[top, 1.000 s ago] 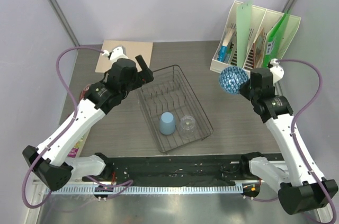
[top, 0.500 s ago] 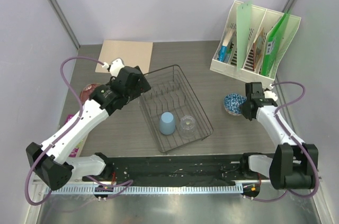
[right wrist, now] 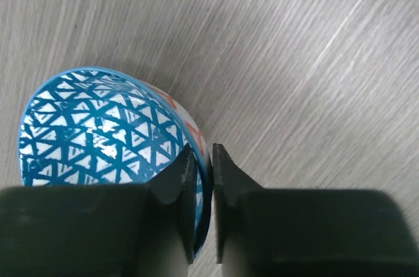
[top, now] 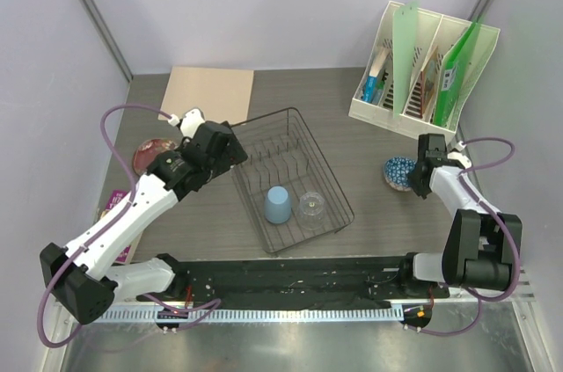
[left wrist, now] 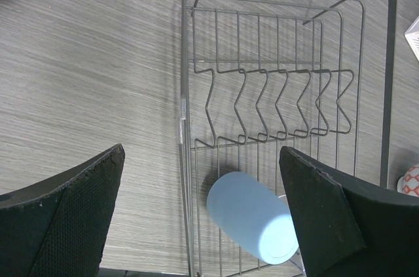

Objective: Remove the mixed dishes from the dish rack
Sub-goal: Place the bowl at the center of the board, then pick up the cup from the dish rack.

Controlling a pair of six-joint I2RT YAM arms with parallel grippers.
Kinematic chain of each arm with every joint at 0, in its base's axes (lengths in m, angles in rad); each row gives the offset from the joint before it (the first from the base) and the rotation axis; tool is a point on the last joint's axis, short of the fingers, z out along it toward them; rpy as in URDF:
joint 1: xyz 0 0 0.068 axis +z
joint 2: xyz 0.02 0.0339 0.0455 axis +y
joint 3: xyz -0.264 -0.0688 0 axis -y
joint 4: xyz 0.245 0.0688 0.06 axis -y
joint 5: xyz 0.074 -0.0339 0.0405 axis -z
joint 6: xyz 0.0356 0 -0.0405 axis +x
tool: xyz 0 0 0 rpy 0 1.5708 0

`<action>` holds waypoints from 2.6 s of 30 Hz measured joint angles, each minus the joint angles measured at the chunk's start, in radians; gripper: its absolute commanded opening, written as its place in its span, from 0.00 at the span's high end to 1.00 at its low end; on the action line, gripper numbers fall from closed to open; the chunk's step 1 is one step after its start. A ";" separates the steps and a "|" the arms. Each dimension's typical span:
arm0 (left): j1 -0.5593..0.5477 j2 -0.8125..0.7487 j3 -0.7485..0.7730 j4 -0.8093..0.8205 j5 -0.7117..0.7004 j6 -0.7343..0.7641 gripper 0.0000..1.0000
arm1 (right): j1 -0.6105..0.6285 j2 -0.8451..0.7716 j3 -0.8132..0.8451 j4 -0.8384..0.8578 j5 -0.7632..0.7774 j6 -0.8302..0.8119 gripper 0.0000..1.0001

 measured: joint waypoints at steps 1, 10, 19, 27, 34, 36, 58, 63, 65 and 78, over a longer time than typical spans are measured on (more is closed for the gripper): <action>0.000 0.001 -0.002 0.002 0.001 0.000 0.00 | -0.005 0.004 0.000 0.007 -0.002 -0.002 0.56; 0.000 0.029 -0.003 0.011 0.026 0.007 0.00 | -0.013 0.002 -0.003 0.048 -0.050 -0.045 0.23; 0.000 0.042 -0.002 0.027 0.032 0.050 0.00 | -0.011 -0.231 -0.018 0.008 -0.188 -0.066 0.00; 0.000 0.098 0.039 0.034 0.032 0.118 0.00 | 0.049 -0.458 0.065 -0.105 -0.332 -0.110 0.00; -0.005 0.098 0.035 0.043 0.039 0.159 0.00 | 0.243 -0.616 0.091 -0.035 -0.454 -0.151 0.00; -0.006 0.098 0.032 0.047 0.039 0.163 0.00 | 0.292 -0.608 0.077 0.023 -0.508 -0.172 0.00; -0.006 -0.106 -0.145 0.135 0.106 0.241 0.00 | 1.068 -0.259 0.095 0.042 -0.144 -0.529 0.00; -0.006 -0.113 -0.168 0.140 0.107 0.240 0.00 | 1.090 -0.171 0.095 0.053 -0.107 -0.536 0.00; -0.006 -0.112 -0.177 0.140 0.108 0.240 0.00 | 1.091 -0.161 0.095 0.063 -0.100 -0.536 0.00; -0.006 -0.112 -0.197 0.145 0.114 0.237 0.00 | 1.092 -0.077 0.095 0.129 -0.102 -0.532 0.29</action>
